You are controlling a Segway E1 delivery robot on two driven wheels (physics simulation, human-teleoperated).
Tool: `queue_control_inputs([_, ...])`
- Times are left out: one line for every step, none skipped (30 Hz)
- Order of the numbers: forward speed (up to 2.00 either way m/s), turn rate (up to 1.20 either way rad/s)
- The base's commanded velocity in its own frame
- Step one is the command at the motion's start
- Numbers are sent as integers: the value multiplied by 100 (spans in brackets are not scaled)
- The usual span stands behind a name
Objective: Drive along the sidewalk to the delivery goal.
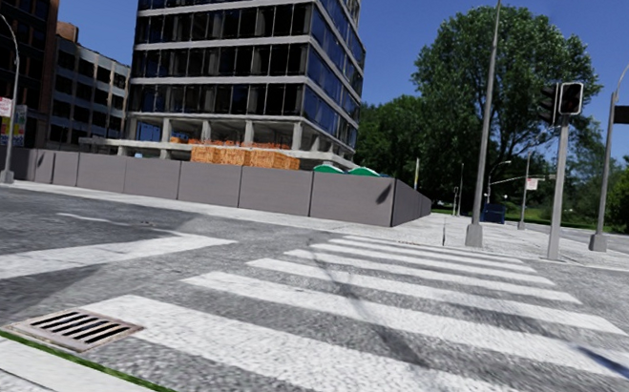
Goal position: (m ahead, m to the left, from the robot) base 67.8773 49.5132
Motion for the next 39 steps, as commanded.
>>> queue_control_inputs([161, -39])
queue_control_inputs([160, -40])
queue_control_inputs([159, -40])
queue_control_inputs([159, -40])
queue_control_inputs([159, -40])
queue_control_inputs([159, -40])
queue_control_inputs([159, -40])
queue_control_inputs([159, -40])
queue_control_inputs([158, -40])
queue_control_inputs([158, -40])
queue_control_inputs([158, -40])
queue_control_inputs([158, -40])
queue_control_inputs([158, -40])
queue_control_inputs([158, -40])
queue_control_inputs([158, -40])
queue_control_inputs([158, -40])
queue_control_inputs([158, -40])
queue_control_inputs([158, -40])
queue_control_inputs([158, -40])
queue_control_inputs([158, -40])
queue_control_inputs([158, -40])
queue_control_inputs([158, -40])
queue_control_inputs([158, -40])
queue_control_inputs([158, -40])
queue_control_inputs([158, -40])
queue_control_inputs([158, -40])
queue_control_inputs([158, -40])
queue_control_inputs([158, -39])
queue_control_inputs([158, -33])
queue_control_inputs([158, -28])
queue_control_inputs([158, 0])
queue_control_inputs([158, 0])
queue_control_inputs([158, 0])
queue_control_inputs([158, 0])
queue_control_inputs([158, 0])
queue_control_inputs([158, 0])
queue_control_inputs([158, 0])
queue_control_inputs([158, 0])
queue_control_inputs([158, 0])
